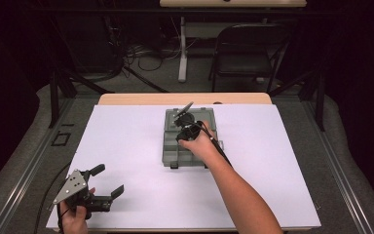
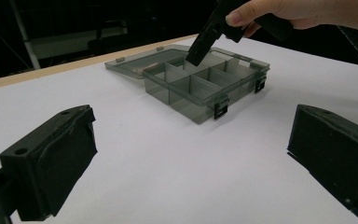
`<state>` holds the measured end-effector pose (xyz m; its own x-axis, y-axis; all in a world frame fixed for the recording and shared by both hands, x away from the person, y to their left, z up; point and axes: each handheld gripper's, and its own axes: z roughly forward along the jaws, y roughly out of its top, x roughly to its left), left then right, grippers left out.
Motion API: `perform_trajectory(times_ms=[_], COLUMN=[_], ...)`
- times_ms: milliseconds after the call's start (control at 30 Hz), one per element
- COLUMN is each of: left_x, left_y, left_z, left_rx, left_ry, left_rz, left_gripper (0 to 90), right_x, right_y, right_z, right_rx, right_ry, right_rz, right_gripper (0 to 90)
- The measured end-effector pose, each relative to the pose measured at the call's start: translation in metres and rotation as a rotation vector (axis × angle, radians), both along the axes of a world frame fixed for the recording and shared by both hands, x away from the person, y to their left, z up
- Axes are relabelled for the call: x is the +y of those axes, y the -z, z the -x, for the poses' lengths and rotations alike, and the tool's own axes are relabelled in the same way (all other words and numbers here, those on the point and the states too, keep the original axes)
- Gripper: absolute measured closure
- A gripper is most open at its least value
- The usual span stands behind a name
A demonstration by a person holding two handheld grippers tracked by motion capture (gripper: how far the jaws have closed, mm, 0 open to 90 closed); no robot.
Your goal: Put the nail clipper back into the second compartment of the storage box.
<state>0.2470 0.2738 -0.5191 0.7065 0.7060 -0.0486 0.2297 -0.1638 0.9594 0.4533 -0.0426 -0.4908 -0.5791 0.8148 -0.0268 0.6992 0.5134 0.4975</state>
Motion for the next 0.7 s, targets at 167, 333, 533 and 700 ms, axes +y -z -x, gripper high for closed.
perform_trajectory(times_ms=[167, 333, 533, 700], left_x=[0.000, -0.002, -0.003, -0.004], left_y=[0.000, 0.000, 0.000, 0.000], left_z=[-0.001, -0.002, -0.004, -0.005], left_rx=[-0.001, 0.000, 0.001, 0.001], left_ry=[0.002, 0.001, 0.011, 0.009], left_rz=[-0.002, -0.004, 0.000, -0.005], left_gripper=[0.8, 0.9, 0.8, 0.9], right_x=[0.000, -0.002, -0.004, -0.008], right_y=[-0.002, -0.007, -0.014, -0.016], right_z=[0.002, 0.005, 0.011, 0.014], right_rx=[-0.021, -0.036, -0.055, -0.088], right_ry=[-0.008, -0.016, -0.020, -0.070], right_rz=[-0.016, -0.016, -0.042, -0.042], right_gripper=[53.5, 49.3, 46.9, 45.3])
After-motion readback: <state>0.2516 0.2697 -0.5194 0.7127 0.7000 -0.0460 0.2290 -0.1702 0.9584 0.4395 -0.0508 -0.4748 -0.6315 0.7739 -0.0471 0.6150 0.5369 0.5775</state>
